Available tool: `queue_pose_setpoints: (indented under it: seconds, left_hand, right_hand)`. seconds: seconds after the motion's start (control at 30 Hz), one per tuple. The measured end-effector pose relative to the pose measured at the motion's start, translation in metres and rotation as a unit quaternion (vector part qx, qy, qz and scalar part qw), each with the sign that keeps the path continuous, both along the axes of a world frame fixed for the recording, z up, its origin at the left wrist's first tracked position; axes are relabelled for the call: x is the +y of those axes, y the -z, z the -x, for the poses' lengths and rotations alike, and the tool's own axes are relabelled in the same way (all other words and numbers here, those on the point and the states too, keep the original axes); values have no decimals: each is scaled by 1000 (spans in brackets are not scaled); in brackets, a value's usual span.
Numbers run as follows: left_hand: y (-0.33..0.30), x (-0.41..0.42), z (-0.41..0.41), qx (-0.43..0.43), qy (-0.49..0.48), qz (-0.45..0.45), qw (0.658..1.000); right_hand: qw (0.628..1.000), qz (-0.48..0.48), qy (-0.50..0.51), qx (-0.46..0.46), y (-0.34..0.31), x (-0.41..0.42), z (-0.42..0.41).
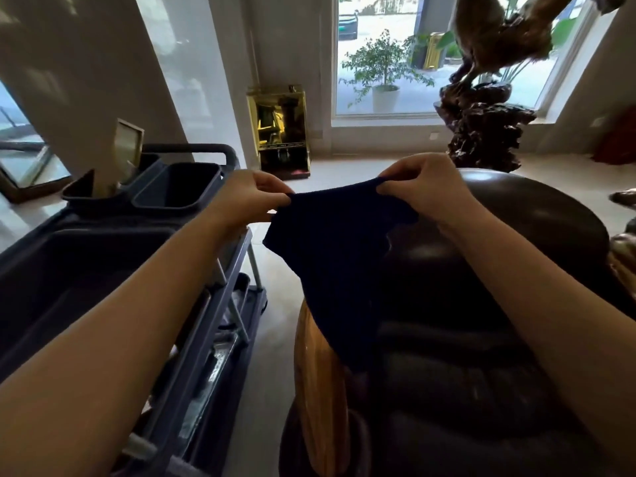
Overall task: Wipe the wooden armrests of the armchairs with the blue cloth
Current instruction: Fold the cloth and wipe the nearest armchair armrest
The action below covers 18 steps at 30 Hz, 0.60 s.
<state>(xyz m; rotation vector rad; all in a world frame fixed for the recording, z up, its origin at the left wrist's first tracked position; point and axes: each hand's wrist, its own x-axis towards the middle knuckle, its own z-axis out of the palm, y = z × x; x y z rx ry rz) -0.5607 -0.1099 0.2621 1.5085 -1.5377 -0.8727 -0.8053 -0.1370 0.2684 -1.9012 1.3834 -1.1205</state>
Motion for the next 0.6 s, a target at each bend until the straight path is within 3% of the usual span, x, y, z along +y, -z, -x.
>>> queue_pose_setpoints:
  seconds: [0.23,0.6]
  left_hand:
    - [36,-16,-13,-41,-20,0,999]
    - [315,-59,-15,-81,-19,-143,986]
  right_hand:
    - [998,-39,10,39,47,-15,-18]
    - [977,-200,49,60,321,-40,-35]
